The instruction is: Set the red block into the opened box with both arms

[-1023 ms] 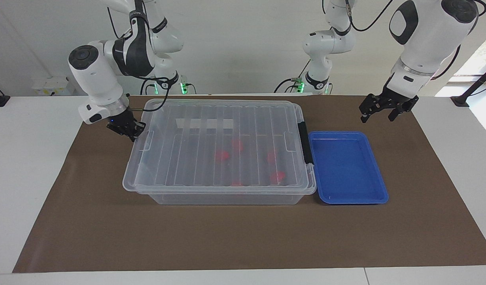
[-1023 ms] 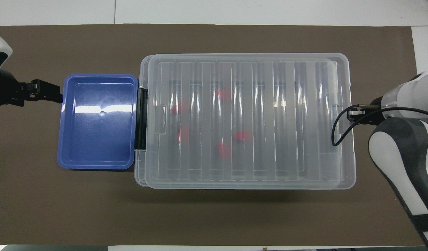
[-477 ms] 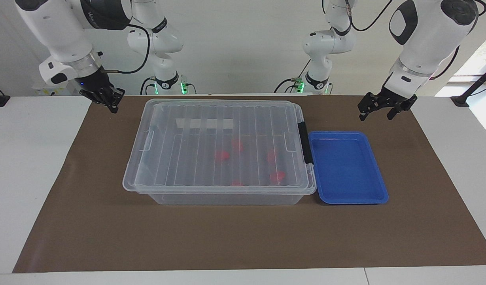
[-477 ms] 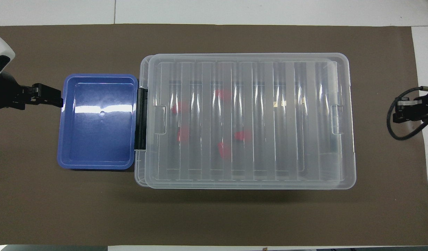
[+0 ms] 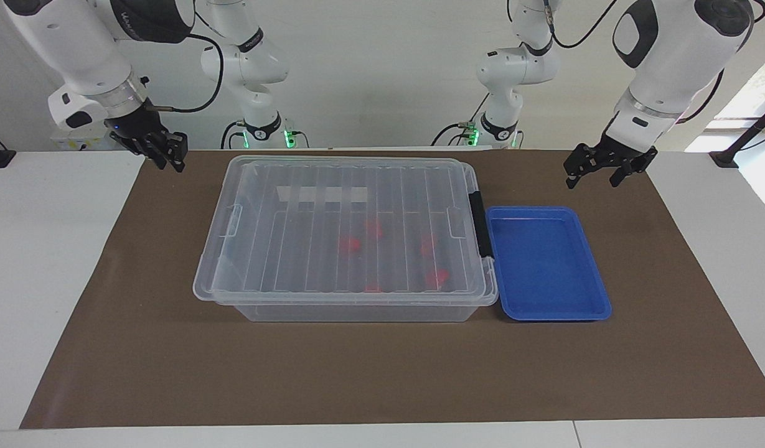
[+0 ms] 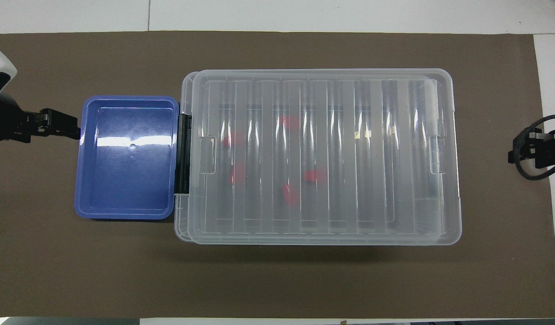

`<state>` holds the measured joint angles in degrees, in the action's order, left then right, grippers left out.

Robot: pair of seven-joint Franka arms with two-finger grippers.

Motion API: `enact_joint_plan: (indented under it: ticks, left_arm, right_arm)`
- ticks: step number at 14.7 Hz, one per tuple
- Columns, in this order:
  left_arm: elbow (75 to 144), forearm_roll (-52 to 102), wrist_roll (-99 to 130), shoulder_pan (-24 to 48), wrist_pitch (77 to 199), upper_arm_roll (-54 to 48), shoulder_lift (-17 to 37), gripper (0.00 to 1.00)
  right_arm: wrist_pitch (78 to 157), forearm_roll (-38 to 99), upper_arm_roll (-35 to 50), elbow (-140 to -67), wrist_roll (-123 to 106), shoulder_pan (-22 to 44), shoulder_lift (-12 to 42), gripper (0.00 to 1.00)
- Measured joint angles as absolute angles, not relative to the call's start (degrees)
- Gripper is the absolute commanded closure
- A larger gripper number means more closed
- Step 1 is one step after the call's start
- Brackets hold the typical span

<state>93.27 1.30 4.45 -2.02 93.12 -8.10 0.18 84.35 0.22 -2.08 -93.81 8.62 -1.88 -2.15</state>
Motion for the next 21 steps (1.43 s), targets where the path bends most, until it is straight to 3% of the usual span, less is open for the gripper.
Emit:
enact_joint_plan:
  ticks: [21]
  left_arm:
    - [93.3, 1.3, 4.4, -2.0, 93.1, -8.1, 0.2, 0.0]
  right_arm:
    - [84.3, 0.2, -3.1, -91.2, 6.3, -1.2, -0.3, 0.0]
